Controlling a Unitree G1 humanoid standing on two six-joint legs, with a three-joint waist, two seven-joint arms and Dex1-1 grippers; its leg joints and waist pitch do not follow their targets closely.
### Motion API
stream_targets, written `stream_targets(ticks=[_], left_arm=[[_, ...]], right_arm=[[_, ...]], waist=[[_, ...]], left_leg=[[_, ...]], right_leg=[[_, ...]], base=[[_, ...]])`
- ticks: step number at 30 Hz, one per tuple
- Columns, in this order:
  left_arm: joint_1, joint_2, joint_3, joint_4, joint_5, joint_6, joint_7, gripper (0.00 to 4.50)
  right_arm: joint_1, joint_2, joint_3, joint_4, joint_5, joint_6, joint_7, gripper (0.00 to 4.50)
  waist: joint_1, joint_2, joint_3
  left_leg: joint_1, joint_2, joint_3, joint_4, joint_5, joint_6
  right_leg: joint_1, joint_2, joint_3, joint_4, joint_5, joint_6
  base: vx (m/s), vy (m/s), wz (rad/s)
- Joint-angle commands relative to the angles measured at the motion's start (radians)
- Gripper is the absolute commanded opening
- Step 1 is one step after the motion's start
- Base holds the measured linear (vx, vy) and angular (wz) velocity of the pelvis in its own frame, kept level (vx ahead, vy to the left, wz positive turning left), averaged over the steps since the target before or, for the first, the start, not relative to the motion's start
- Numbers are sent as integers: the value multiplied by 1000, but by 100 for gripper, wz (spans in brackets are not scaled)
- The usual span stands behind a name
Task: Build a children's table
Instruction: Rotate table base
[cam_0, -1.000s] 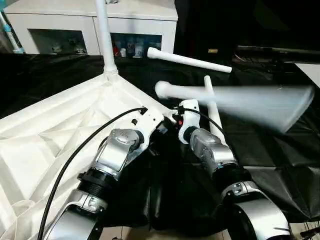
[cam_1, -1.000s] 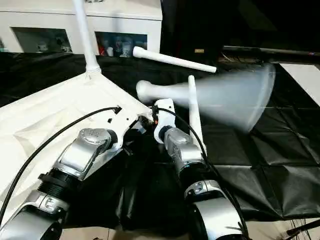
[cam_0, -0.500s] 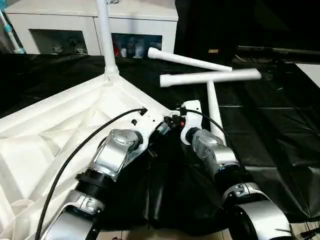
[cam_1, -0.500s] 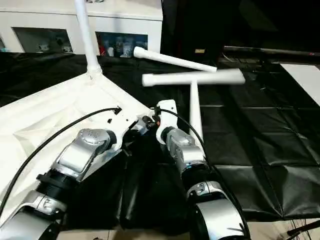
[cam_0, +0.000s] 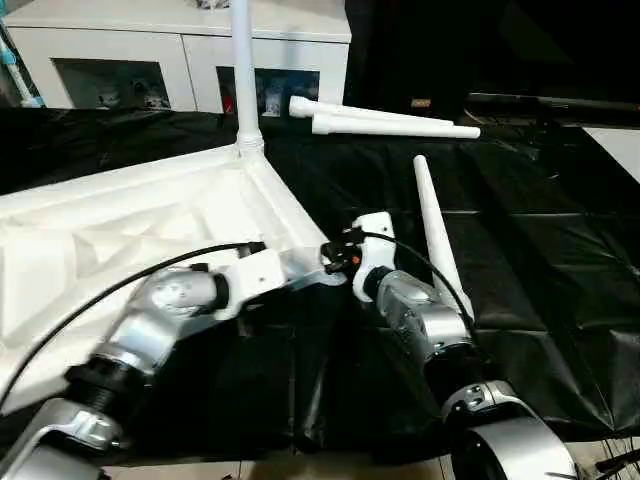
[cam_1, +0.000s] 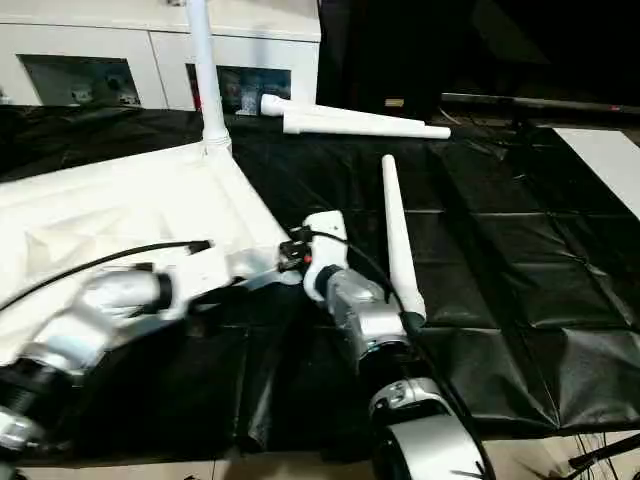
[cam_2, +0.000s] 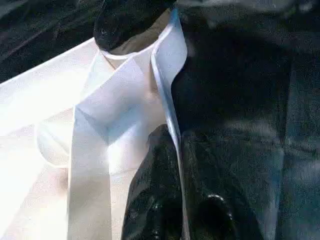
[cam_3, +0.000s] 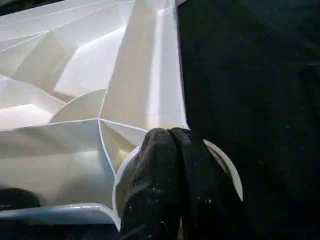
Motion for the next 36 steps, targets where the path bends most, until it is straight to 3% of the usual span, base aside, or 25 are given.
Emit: stream_targets(ticks=[1, 6, 10, 13, 16, 18, 19, 20, 21, 23, 24, 25, 27, 29, 30, 31, 32, 33, 34, 36], left_arm=[[19, 1, -116, -37, 20, -135, -159, 0], [-36, 43, -121, 72, 50, -364, -164, 0], [-69, 44, -122, 102, 51, -437, -163, 0], [-93, 42, -113, 127, 45, -476, -162, 0], [-124, 43, -106, 190, 48, -525, -147, 0], [-139, 34, -71, 243, 32, -545, -108, 0], [-138, 30, -60, 242, 13, -531, -117, 0], [-135, 16, -19, 237, -53, -478, -143, 32], [-135, 16, -17, 236, -56, -476, -145, 52], [-140, 17, 35, 219, -146, -426, -194, 70], [-142, 22, 43, 214, -160, -424, -203, 77], [-145, 29, 50, 210, -175, -423, -214, 81], [-143, 44, 65, 184, -206, -416, -232, 98], [-134, 58, 79, 156, -235, -388, -256, 119], [-123, 68, 91, 130, -255, -357, -266, 126], [-115, 73, 103, 111, -269, -335, -277, 134], [-91, 89, 118, 55, -290, -273, -282, 144], [-91, 89, 118, 55, -290, -273, -282, 153], [-32, 121, 135, -79, -335, -112, -280, 158], [23, 146, 137, -199, -394, 1, -288, 167]], right_arm=[[12, -36, -39, -1, -7, 15, -47, 8], [27, -45, -39, -20, -2, 20, -57, 8], [30, -46, -39, -24, -1, 21, -59, 8], [32, -47, -39, -27, -2, 21, -63, 8], [36, -51, -42, -38, -2, 23, -72, 8], [41, -58, -42, -46, -6, 27, -84, 8], [41, -60, -42, -45, -8, 26, -89, 8], [40, -65, -44, -42, -13, 25, -104, 2], [40, -66, -45, -43, -13, 26, -104, 0], [41, -74, -49, -51, -7, 31, -100, 0], [40, -77, -50, -54, -6, 34, -98, 0], [38, -79, -52, -57, -4, 36, -96, 0], [33, -84, -54, -59, -3, 39, -97, 0], [30, -87, -57, -64, -3, 43, -100, 0], [31, -89, -55, -73, -7, 42, -103, 0], [32, -91, -52, -80, -9, 41, -106, 0], [33, -96, -44, -96, -17, 39, -112, 0], [33, -96, -44, -96, -17, 39, -112, 0], [35, -108, -36, -139, -24, 45, -113, 0], [40, -116, -37, -184, -18, 57, -102, 0]], waist=[[-1, 24, -56], [0, 22, -57], [1, 29, -56], [2, 25, -58], [5, 31, -59], [6, 31, -60], [8, 30, -61], [9, 30, -62], [10, 30, -62], [17, 17, -61], [22, 19, -60], [26, 17, -57], [28, 14, -56], [24, 13, -55], [25, 19, -57], [22, 16, -57], [20, 24, -57], [18, 23, -57], [14, 21, -59], [11, 23, -60]], left_leg=[[15, 21, 0, -62, -203, -32], [17, 20, 0, -63, -219, -37], [19, 22, -1, -62, -227, -50], [18, 21, 0, -60, -223, -53], [17, 19, 0, -58, -212, -52], [18, 20, 0, -57, -203, -52], [18, 20, 0, -56, -198, -53], [18, 21, 1, -56, -194, -54], [19, 21, 1, -55, -193, -54], [19, 23, 2, -57, -174, -56], [24, 24, 4, -56, -179, -58], [26, 22, 9, -55, -202, -59], [18, 20, 8, -58, -206, -58], [16, 20, 7, -57, -207, -58], [16, 20, 6, -57, -205, -59], [16, 21, 7, -56, -204, -59], [15, 20, 6, -56, -194, -62], [15, 22, 5, -56, -197, -63], [16, 21, 7, -54, -192, -62], [14, 22, 6, -53, -169, -55]], right_leg=[[47, -67, 42, -51, -43, -197], [46, -67, 43, -51, -57, -186], [43, -67, 43, -48, -51, -192], [46, -68, 44, -45, -37, -196], [47, -67, 44, -44, -6, -199], [47, -65, 43, -41, 22, -203], [49, -67, 43, -38, 34, -207], [49, -67, 42, -36, 42, -212], [49, -67, 42, -36, 46, -215], [50, -72, 43, -36, 36, -226], [46, -71, 43, -38, 24, -228], [42, -67, 44, -39, -3, -224], [48, -68, 44, -38, -34, -203], [48, -69, 45, -39, -61, -190], [48, -70, 44, -38, -60, -189], [47, -69, 44, -38, -58, -190], [48, -69, 44, -35, -45, -193], [47, -70, 44, -35, -41, -195], [49, -67, 43, -32, -31, -199], [49, -63, 42, -28, 7, -204]], base=[[0, 0, 0], [0, 0, 0], [0, 0, 0], [0, 0, 0], [0, 0, 0], [0, 0, 0], [0, 0, 0], [0, 0, 0], [0, 0, 0], [0, 0, 0], [0, 0, 0], [0, 0, 0], [0, 0, 0], [0, 0, 0], [0, 0, 0], [0, 0, 0], [0, 0, 0], [0, 0, 0], [0, 0, 0], [0, 0, 0]])
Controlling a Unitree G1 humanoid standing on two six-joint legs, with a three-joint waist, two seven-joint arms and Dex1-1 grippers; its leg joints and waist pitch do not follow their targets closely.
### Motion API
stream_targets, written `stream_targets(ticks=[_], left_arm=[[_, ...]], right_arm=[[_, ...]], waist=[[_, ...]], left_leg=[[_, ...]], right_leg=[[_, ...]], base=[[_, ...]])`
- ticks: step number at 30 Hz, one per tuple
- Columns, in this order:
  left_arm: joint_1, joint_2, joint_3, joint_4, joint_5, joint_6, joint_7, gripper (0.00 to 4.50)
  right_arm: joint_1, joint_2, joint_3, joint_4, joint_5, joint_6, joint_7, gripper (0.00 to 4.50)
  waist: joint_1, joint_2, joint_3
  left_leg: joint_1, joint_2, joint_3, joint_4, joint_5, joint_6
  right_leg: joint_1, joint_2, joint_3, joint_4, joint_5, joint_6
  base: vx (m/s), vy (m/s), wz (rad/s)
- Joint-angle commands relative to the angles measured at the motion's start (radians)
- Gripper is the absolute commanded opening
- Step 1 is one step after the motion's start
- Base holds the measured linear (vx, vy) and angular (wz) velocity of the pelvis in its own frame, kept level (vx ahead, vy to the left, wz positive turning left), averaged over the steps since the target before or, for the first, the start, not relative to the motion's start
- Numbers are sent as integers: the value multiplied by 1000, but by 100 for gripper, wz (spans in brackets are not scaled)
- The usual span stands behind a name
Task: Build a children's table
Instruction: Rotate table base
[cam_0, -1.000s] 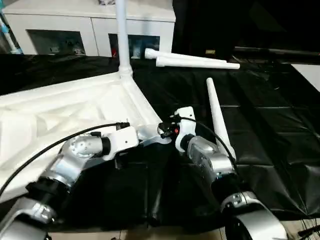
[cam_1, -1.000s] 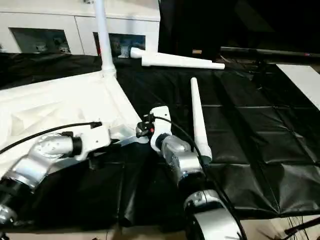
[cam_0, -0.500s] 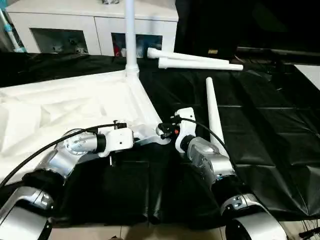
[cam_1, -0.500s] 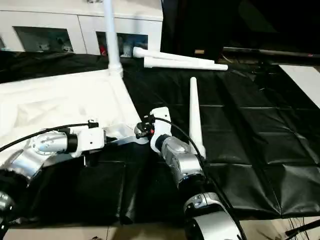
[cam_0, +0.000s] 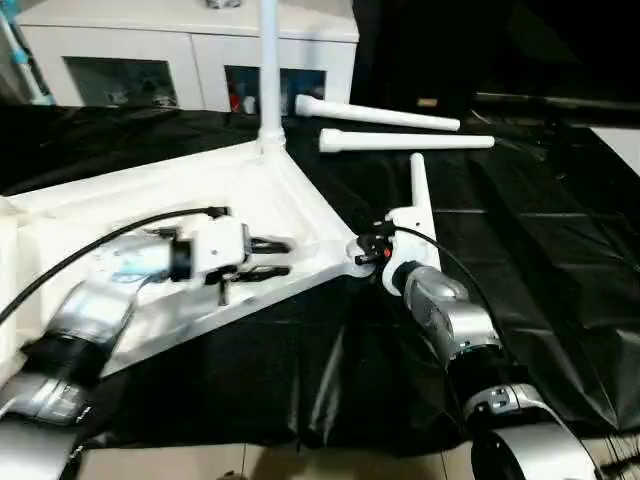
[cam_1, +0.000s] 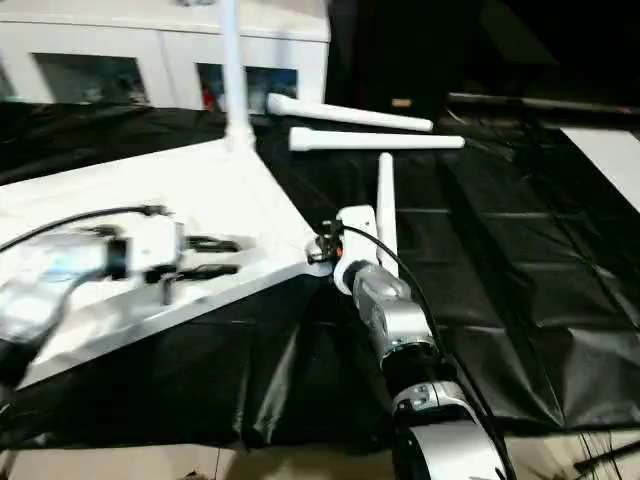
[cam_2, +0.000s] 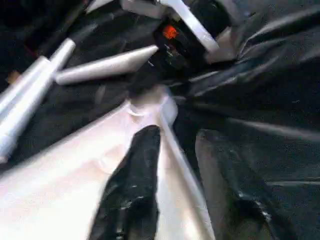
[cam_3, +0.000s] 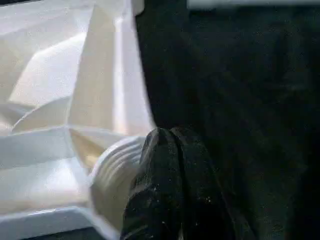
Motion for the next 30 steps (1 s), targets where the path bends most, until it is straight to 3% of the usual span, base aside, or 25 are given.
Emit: stream_targets(ticks=[1, 3, 4, 5, 7, 11, 12, 17, 21, 30], left_arm=[[25, 16, 11, -104, -56, 109, -12, 177], [92, 42, -5, -243, -128, 234, -5, 196], [124, 56, -19, -301, -147, 286, 0, 196], [190, 95, -56, -380, -122, 333, -13, 208], [234, 124, -74, -406, -73, 356, -26, 218], [267, 142, -69, -405, 7, 371, -8, 256], [276, 166, -70, -398, 64, 406, 34, 261], [268, 234, -79, -306, 183, 387, 152, 292], [267, 246, -25, -281, 193, 378, 182, 323], [305, 307, 81, -275, 178, 368, 210, 384]], right_arm=[[2, -17, -5, -56, -2, 20, -1, 0], [7, -28, -9, -112, 9, 47, 13, 36], [9, -33, -12, -140, 15, 59, 17, 36], [11, -42, -20, -189, 29, 89, 23, 39], [11, -48, -23, -218, 33, 102, 19, 50], [8, -62, -25, -240, 31, 113, 18, 85], [8, -76, -25, -251, 27, 126, 15, 93], [10, -102, -24, -263, 0, 165, -9, 122], [9, -125, -23, -276, -19, 203, -29, 125], [-4, -159, -50, -279, -1, 307, -39, 125]], waist=[[-1, 21, -65], [-3, 12, -61], [-1, 16, -59], [-1, 16, -56], [-5, 16, -53], [-6, 19, -53], [-5, 17, -55], [-5, 18, -59], [-4, 17, -60], [-2, 12, -58]], left_leg=[[17, 17, 5, -59, -165, -38], [16, 17, 8, -61, -179, -33], [18, 18, 7, -62, -198, -35], [18, 19, 6, -64, -221, -35], [16, 17, 5, -67, -233, -33], [22, 14, 5, -65, -243, -48], [22, 14, 5, -65, -243, -49], [17, 9, 2, -60, -194, -47], [17, 8, 3, -58, -182, -47], [17, 9, 2, -57, -206, -39]], right_leg=[[51, -57, 40, -42, 15, -205], [50, -53, 40, -46, -12, -203], [50, -55, 41, -48, -49, -198], [47, -56, 41, -52, -95, -187], [46, -52, 43, -58, -146, -162], [41, -50, 44, -66, -176, -139], [42, -50, 44, -65, -175, -139], [47, -46, 43, -56, -107, -134], [49, -47, 42, -53, -76, -150], [46, -51, 42, -56, -133, -153]], base=[[0, 0, 0], [0, 0, 0], [0, 0, 0], [0, 0, 0], [0, 0, 0], [0, 0, 0], [0, 0, 0], [0, 0, 0], [0, 0, 0], [0, 0, 0]])
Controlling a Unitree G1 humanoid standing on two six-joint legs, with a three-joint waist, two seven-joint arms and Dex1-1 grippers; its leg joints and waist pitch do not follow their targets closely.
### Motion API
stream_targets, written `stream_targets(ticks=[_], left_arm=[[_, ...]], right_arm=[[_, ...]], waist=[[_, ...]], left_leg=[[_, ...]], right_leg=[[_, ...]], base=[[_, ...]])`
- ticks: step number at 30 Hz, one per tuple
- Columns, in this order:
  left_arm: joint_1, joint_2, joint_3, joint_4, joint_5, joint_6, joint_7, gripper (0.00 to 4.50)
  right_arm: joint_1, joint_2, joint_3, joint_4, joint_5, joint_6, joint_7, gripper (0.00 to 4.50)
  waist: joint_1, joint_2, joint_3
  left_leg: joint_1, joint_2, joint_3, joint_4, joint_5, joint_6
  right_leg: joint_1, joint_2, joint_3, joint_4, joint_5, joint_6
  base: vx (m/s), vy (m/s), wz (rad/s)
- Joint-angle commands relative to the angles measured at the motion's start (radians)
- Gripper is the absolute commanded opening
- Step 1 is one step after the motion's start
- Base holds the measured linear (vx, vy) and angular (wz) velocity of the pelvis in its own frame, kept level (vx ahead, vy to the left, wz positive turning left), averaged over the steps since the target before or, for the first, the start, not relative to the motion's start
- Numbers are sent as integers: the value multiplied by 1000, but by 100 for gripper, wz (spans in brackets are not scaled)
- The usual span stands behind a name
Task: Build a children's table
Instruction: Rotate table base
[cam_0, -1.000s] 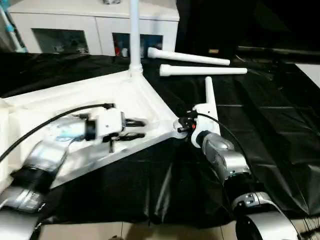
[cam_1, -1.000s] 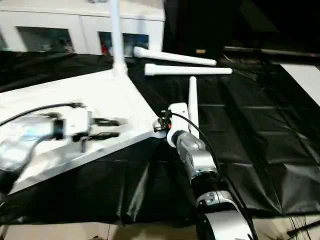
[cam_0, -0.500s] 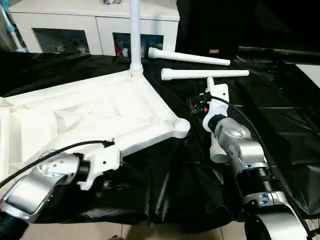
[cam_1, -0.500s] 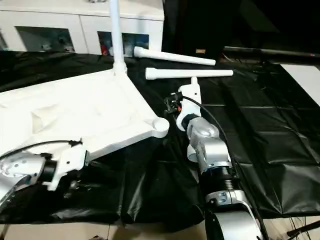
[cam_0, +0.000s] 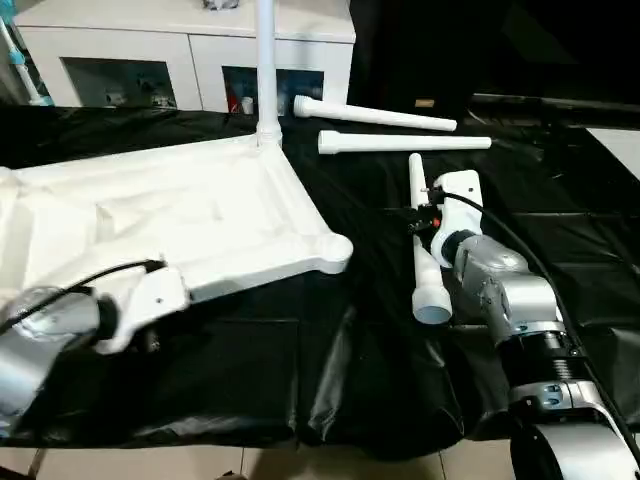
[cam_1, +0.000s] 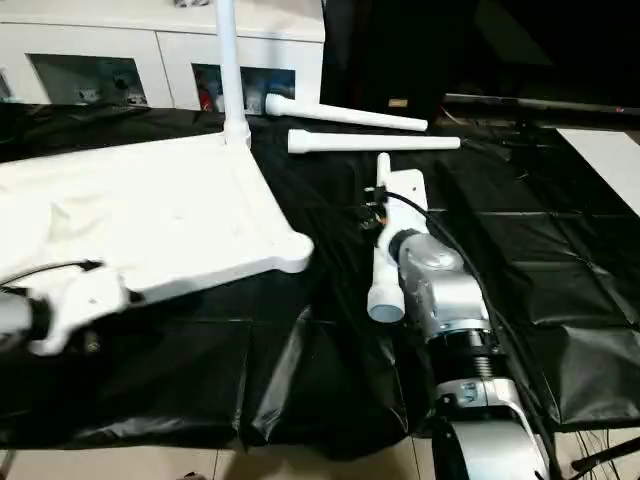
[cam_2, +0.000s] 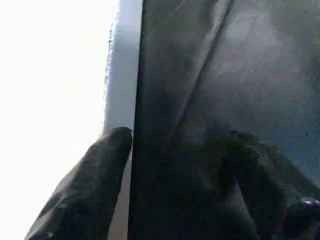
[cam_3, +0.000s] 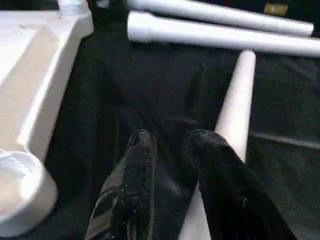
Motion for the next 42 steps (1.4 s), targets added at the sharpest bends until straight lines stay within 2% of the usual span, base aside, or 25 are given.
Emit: stream_targets(ticks=[1, 2, 4, 5, 7, 8, 9, 11, 12, 13, 15, 18, 19, 20, 22, 25, 30, 34, 35, 42], left_arm=[[9, 20, 49, 0, -9, 0, 17, 384], [19, 16, 72, -19, -36, 4, 9, 419], [30, 5, 106, -54, -80, 21, -3, 422], [37, -4, 133, -87, -116, 45, -11, 423], [52, -38, 193, -208, -236, 119, -28, 441], [56, -53, 206, -258, -284, 146, -30, 448], [57, -66, 210, -291, -319, 165, -31, 450], [47, -96, 194, -329, -347, 186, -12, 450], [29, -126, 177, -343, -350, 200, 12, 450], [29, -126, 177, -343, -350, 200, 12, 450], [3, -164, 147, -352, -335, 228, 39, 450], [-3, -179, 133, -367, -329, 253, 47, 450], [-11, -190, 122, -378, -335, 268, 51, 450], [-16, -196, 116, -382, -339, 274, 52, 450], [-23, -199, 111, -393, -351, 289, 59, 450], [-41, -209, 98, -397, -349, 304, 69, 450], [-58, -232, 73, -404, -341, 319, 77, 450], [-67, -240, 58, -411, -335, 332, 84, 450], [-69, -241, 56, -412, -334, 333, 85, 450], [-77, -243, 52, -418, -335, 344, 87, 450]], right_arm=[[-7, -14, -13, -18, 2, 28, -10, 125], [-11, -19, -13, -14, 0, 35, -11, 125], [-18, -24, -15, -7, 0, 48, -15, 125], [-25, -27, -19, 1, 4, 64, -17, 152], [-61, -50, -23, 56, -5, 133, -30, 159], [-78, -59, -22, 85, -8, 151, -28, 162], [-93, -64, -27, 110, -11, 161, -34, 173], [-126, -70, -30, 157, -18, 176, -48, 204], [-156, -72, -35, 200, -23, 180, -66, 204], [-156, -72, -35, 200, -23, 180, -66, 204], [-203, -73, -44, 276, -10, 203, -64, 233], [-231, -74, -45, 329, -4, 227, -56, 244], [-247, -74, -45, 369, 0, 233, -49, 244], [-253, -73, -47, 388, 2, 236, -47, 244], [-267, -72, -57, 419, 15, 246, -39, 244], [-293, -68, -62, 496, 14, 274, -39, 244], [-309, -53, -106, 581, 52, 285, -8, 244], [-311, -58, -92, 629, 43, 278, -1, 244], [-310, -60, -94, 638, 44, 278, -5, 216], [-311, -75, -111, 692, 40, 259, -13, 186]], waist=[[-3, 15, -59], [-3, 16, -58], [-2, 16, -59], [-2, 15, -59], [-2, 10, -59], [-2, 10, -58], [1, 5, -57], [-1, 4, -55], [-4, -2, -54], [-6, -1, -54], [-5, 0, -55], [-9, -5, -55], [-12, -11, -57], [-11, -8, -57], [-12, -9, -59], [-13, -18, -58], [-10, -16, -58], [-9, -19, -57], [-9, -22, -57], [-9, -19, -56]], left_leg=[[16, 9, 3, -59, -205, -37], [16, 9, 3, -60, -203, -38], [17, 9, 3, -59, -204, -39], [17, 9, 4, -59, -202, -41], [19, 10, 5, -58, -197, -43], [19, 10, 6, -55, -210, -46], [19, 10, 8, -55, -213, -44], [13, 7, 8, -54, -219, -43], [13, 7, 8, -54, -226, -45], [13, 7, 7, -52, -233, -50], [12, 7, 5, -51, -240, -59], [10, 7, 4, -48, -240, -60], [9, 7, 5, -46, -229, -57], [9, 7, 5, -46, -222, -55], [9, 7, 6, -44, -210, -52], [4, 6, 7, -43, -186, -46], [6, 8, 7, -43, -199, -48], [6, 9, 6, -43, -215, -52], [6, 9, 6, -42, -216, -53], [9, 9, 4, -43, -254, -63]], right_leg=[[45, -53, 42, -61, -131, -154], [45, -53, 42, -60, -130, -156], [45, -54, 42, -59, -127, -162], [44, -53, 41, -58, -126, -165], [44, -51, 40, -54, -109, -183], [42, -50, 39, -54, -119, -192], [41, -50, 39, -56, -124, -190], [42, -50, 40, -57, -152, -174], [42, -50, 40, -59, -181, -162], [41, -50, 40, -58, -196, -159], [42, -52, 41, -60, -225, -140], [42, -51, 40, -58, -220, -133], [43, -50, 40, -57, -202, -137], [42, -51, 40, -56, -192, -143], [44, -50, 40, -53, -165, -150], [47, -50, 38, -51, -141, -156], [46, -53, 38, -52, -162, -155], [44, -54, 37, -54, -191, -153], [44, -54, 37, -55, -200, -149], [38, -53, 36, -59, -237, -141]], base=[[0, 0, 0], [0, 0, 0], [0, 0, 0], [0, 0, 0], [0, 0, 0], [0, 0, 0], [0, 0, 0], [0, 0, 0], [0, 0, 0], [0, 0, 0], [0, 0, 0], [0, 0, 0], [0, 0, 0], [0, 0, 0], [0, 0, 0], [0, 0, 0], [0, 0, 0], [0, 0, 0], [0, 0, 0], [0, 0, 0]])
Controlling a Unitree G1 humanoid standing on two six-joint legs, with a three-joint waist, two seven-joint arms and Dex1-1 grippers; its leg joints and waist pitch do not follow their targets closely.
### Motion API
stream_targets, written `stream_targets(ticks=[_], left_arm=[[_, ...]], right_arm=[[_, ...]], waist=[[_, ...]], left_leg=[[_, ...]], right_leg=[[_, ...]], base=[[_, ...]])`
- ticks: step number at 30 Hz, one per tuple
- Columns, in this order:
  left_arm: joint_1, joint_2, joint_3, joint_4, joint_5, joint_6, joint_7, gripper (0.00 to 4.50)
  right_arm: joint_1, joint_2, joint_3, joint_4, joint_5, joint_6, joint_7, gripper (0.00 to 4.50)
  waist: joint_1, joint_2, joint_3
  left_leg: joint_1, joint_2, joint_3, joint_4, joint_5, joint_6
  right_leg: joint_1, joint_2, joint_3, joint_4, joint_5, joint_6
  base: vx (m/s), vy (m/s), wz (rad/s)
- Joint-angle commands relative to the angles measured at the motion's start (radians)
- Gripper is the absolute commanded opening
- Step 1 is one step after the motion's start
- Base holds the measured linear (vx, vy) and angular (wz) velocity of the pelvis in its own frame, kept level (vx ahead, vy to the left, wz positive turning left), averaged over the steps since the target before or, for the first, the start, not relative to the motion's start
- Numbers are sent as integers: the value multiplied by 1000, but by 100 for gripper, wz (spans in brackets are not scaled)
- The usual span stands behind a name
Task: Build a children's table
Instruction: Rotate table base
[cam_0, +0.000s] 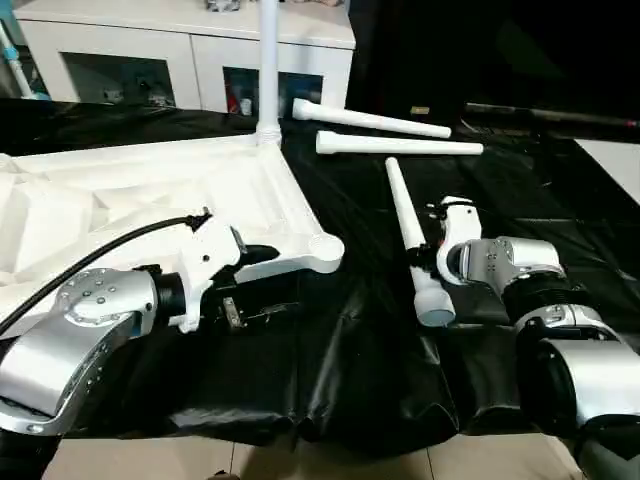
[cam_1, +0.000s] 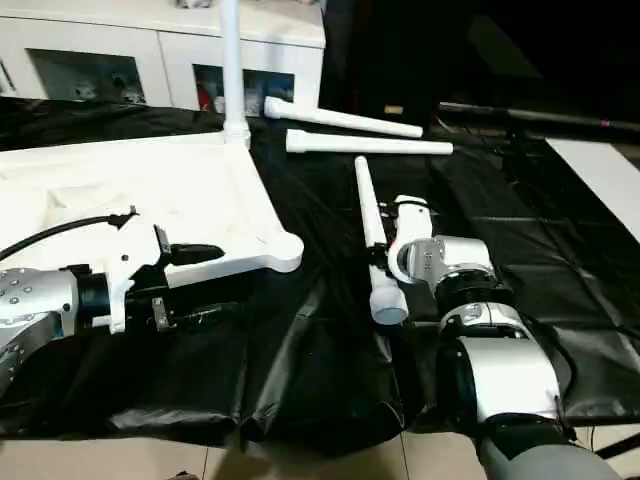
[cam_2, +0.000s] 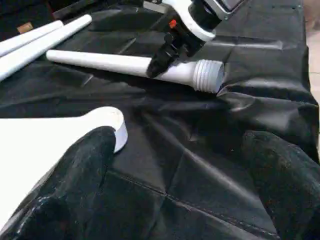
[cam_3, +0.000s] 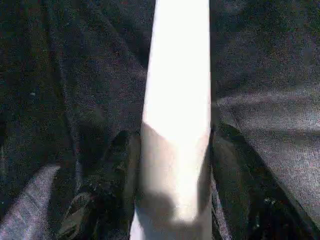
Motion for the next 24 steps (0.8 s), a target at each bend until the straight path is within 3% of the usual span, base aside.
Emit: stream_targets(ticks=[1, 9, 12, 13, 15, 16, 17, 18, 20, 21, 22, 24], left_arm=[[-19, -3, -12, -22, 4, 11, 3, 450], [-55, -47, 0, -5, -8, 26, 43, 450], [-98, -134, 44, 37, -27, 47, 140, 450], [-126, -202, 81, 64, -65, 65, 198, 450], [-160, -281, 119, 92, -104, 83, 269, 450], [-181, -332, 138, 109, -124, 93, 313, 450], [-191, -357, 147, 117, -134, 98, 334, 450], [-207, -397, 157, 128, -157, 102, 359, 450], [-232, -453, 171, 149, -186, 112, 396, 450], [-267, -514, 182, 184, -209, 130, 433, 450], [-291, -545, 187, 213, -220, 145, 452, 450], [-329, -587, 199, 266, -231, 168, 480, 450]], right_arm=[[13, -11, -8, 50, -7, 10, -12, 186], [35, -19, -57, 38, 29, 12, -48, 180], [62, -24, -74, -65, 45, 64, -63, 178], [87, -22, -76, -164, 52, 106, -67, 178], [137, -5, -80, -341, 62, 134, -77, 178], [177, 14, -85, -476, 77, 134, -82, 178], [198, 26, -89, -549, 87, 130, -86, 178], [231, 45, -88, -645, 108, 109, -73, 178], [276, 70, -78, -767, 142, 35, -41, 178], [324, 94, -57, -887, 187, -40, 13, 177], [342, 114, -55, -935, 221, -77, 45, 177], [359, 139, -60, -974, 256, -88, 70, 177]], waist=[[-3, 17, -56], [3, 20, -57], [5, 21, -58], [5, 26, -58], [9, 23, -60], [10, 30, -58], [10, 22, -64], [13, 29, -66], [9, 23, -65], [9, 29, -64], [14, 31, -62], [12, 29, -63]], left_leg=[[13, 9, 4, -64, -263, -65], [15, 9, 1, -63, -299, -76], [15, 6, 2, -62, -287, -75], [12, 4, 1, -62, -277, -78], [10, 3, 0, -61, -258, -74], [7, 1, 1, -62, -242, -72], [6, 3, -1, -61, -216, -64], [8, 2, -2, -59, -209, -59], [2, 3, 0, -59, -195, -40], [0, 2, -1, -60, -191, -38], [3, 2, 5, -56, -196, -32], [1, 2, 0, -59, -195, -11]], right_leg=[[38, -53, 36, -75, -246, -138], [35, -52, 35, -75, -262, -134], [39, -48, 35, -74, -228, -135], [42, -46, 35, -73, -211, -137], [47, -48, 35, -75, -188, -134], [51, -46, 37, -78, -168, -127], [56, -48, 36, -73, -135, -125], [54, -49, 35, -70, -134, -128], [57, -52, 36, -74, -146, -124], [59, -52, 35, -73, -145, -127], [53, -52, 38, -83, -149, -121], [56, -51, 35, -82, -158, -120]], base=[[0, 0, 0], [0, 0, 0], [0, 0, 0], [0, 0, 0], [0, 0, 0], [0, 0, 0], [0, 0, 0], [0, 0, 0], [0, 0, 0], [0, 0, 0], [0, 0, 0], [0, 0, 0]])
